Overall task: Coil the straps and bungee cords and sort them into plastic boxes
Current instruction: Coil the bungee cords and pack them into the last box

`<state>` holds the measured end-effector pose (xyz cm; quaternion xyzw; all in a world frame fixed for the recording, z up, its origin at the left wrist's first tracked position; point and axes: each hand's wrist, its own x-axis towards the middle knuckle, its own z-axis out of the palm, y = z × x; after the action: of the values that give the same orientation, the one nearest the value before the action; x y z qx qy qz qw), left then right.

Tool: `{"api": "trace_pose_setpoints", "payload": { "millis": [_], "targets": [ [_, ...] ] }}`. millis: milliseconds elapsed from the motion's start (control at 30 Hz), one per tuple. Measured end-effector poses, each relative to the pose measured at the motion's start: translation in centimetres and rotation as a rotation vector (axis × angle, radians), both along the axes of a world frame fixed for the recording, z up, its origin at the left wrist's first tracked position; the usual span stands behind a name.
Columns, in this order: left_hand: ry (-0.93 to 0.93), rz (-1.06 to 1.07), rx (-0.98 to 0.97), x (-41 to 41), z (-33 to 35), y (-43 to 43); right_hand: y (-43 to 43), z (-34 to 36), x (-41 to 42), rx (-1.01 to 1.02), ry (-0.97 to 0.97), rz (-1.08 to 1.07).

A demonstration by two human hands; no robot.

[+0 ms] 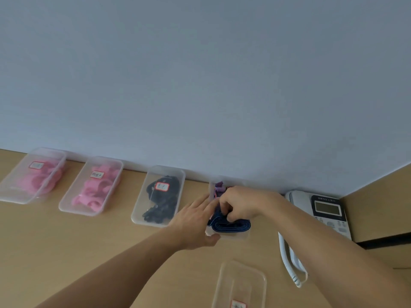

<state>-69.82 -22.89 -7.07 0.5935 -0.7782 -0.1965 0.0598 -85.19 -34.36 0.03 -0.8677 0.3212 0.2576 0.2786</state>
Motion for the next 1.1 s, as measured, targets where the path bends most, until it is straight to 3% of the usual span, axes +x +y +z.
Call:
{"api": "trace_pose_setpoints", "payload": {
  "millis": [200,367,467,667,867,1100],
  "targets": [
    [0.040,0.036,-0.041,-0.4,0.0,-0.1,-0.6,-1.0,1.7,0.019,0.137,0.152],
    [0.135,0.155,0.029,-0.8,-0.5,0.4,-1.0,-2.0,1.6,0.064,0.038,0.109],
    [0.145,0.208,0.022,-1.3,-0.7,0.3,-0.4,-2.7,0.7,-0.033,-0.074,0.121],
    [0.054,0.158,-0.067,-1.4,-1.0,0.0,-0.3,-2.7,-2.9,-0.249,-0.350,-0.074],
    [0.028,0.191,-0.142,-1.9,-0.6,-0.2,0.6,-3.4,-5.1,-0.159,-0.275,-0.177],
    [-0.078,0.208,-0.055,-3.1,0.1,-1.5,1.7,-4.7,-4.8,-0.203,-0.325,-0.239]
  ]
}}
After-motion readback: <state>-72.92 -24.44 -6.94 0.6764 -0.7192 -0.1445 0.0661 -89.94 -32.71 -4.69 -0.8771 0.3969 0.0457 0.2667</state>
